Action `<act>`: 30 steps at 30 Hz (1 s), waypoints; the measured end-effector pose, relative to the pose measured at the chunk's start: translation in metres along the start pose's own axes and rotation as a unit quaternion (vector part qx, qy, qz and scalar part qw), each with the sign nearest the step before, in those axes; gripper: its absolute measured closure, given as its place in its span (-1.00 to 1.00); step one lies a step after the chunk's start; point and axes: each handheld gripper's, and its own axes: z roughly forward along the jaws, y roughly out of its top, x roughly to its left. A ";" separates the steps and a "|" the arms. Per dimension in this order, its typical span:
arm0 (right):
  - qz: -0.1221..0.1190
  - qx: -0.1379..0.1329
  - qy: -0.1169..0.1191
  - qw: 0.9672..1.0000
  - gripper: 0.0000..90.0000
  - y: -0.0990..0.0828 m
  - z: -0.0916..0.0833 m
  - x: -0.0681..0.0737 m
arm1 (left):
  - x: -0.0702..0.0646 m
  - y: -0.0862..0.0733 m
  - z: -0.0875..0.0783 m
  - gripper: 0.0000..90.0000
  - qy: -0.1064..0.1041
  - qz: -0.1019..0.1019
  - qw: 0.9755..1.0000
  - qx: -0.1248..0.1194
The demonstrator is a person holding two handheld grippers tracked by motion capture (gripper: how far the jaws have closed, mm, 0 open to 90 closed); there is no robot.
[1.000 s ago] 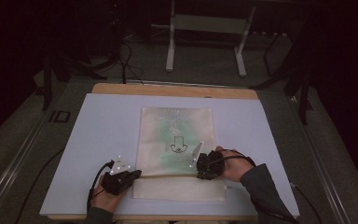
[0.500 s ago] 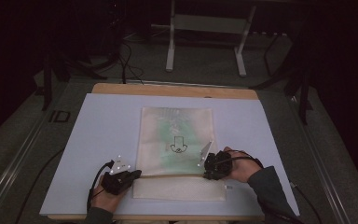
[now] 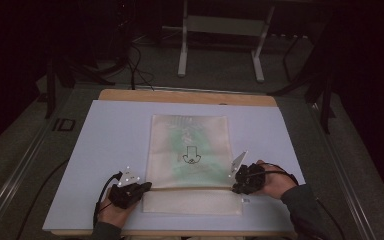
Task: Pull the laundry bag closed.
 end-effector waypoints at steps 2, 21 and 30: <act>0.004 -0.005 0.003 1.000 0.82 -0.002 0.000 0.000 | 0.000 0.000 0.000 0.99 0.000 0.000 1.000 0.000; 0.026 -0.010 0.004 1.000 0.56 -0.023 -0.006 -0.001 | 0.000 0.000 0.000 0.99 0.000 -0.001 1.000 0.000; 0.041 -0.033 -0.004 0.999 0.47 -0.036 -0.014 -0.002 | -0.001 0.000 0.000 0.99 0.003 0.004 1.000 0.001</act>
